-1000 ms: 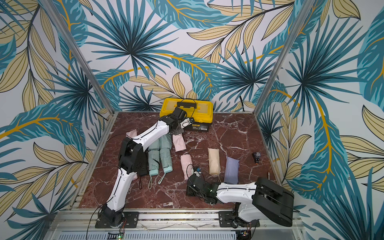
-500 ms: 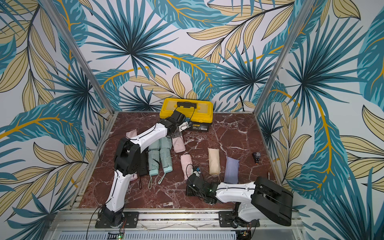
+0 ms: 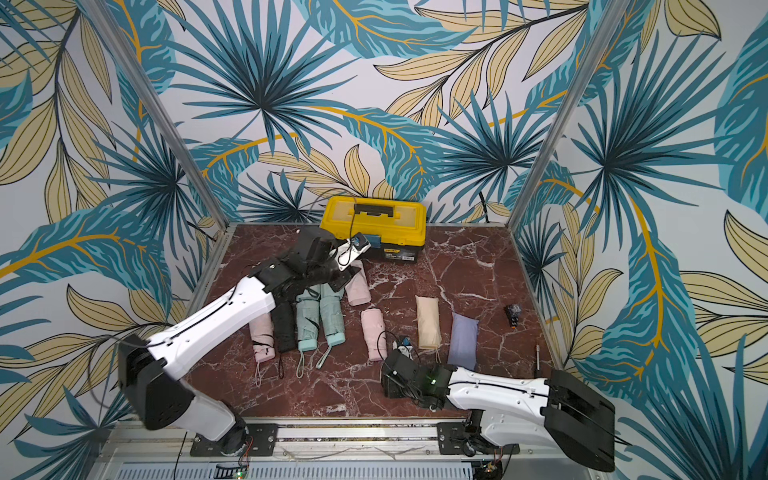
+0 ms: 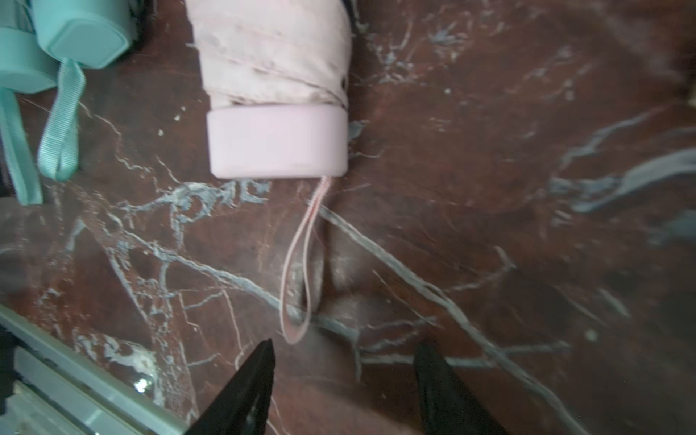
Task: Take umbrellas out of sleeves
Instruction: Move the umbrella to the center of the board.
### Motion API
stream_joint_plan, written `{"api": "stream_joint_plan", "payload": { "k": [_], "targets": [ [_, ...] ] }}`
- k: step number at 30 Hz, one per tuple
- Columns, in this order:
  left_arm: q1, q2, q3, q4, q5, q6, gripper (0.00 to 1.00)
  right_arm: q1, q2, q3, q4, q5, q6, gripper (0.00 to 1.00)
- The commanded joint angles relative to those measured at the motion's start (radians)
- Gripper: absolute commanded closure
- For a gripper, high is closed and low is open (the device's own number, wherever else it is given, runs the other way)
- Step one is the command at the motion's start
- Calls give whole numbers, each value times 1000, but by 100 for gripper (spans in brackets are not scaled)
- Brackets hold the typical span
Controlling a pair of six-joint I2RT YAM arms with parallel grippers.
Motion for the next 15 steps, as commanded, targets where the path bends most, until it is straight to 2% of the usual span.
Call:
{"api": "stream_joint_plan", "payload": {
  "k": [1, 4, 5, 6, 7, 9, 11, 15],
  "targets": [
    [-2, -164, -170, 96, 195, -204, 47, -1, -32, 86, -234, 89, -59, 38],
    [-3, -362, -323, 143, 300, -265, 36, -3, -29, 144, -296, 149, -91, 37],
    [-3, -429, -358, 142, 322, -291, 29, -6, -24, 158, -305, 168, -102, 36],
    [-4, -488, -388, 143, 334, -314, 5, -12, -18, 172, -315, 179, -110, 35],
    [-3, -555, -420, 142, 334, -347, 0, -22, -6, 190, -323, 184, -123, 34],
    [-3, -673, -476, 130, 256, -460, 0, -49, 23, 220, -331, 184, -147, 34],
    [-3, -774, -497, 40, 140, -545, 0, -84, 59, 254, -325, 171, -173, 34],
    [-4, -903, -515, -87, 128, -554, 0, -150, 125, 306, -262, 109, -241, 34]
  ]
}}
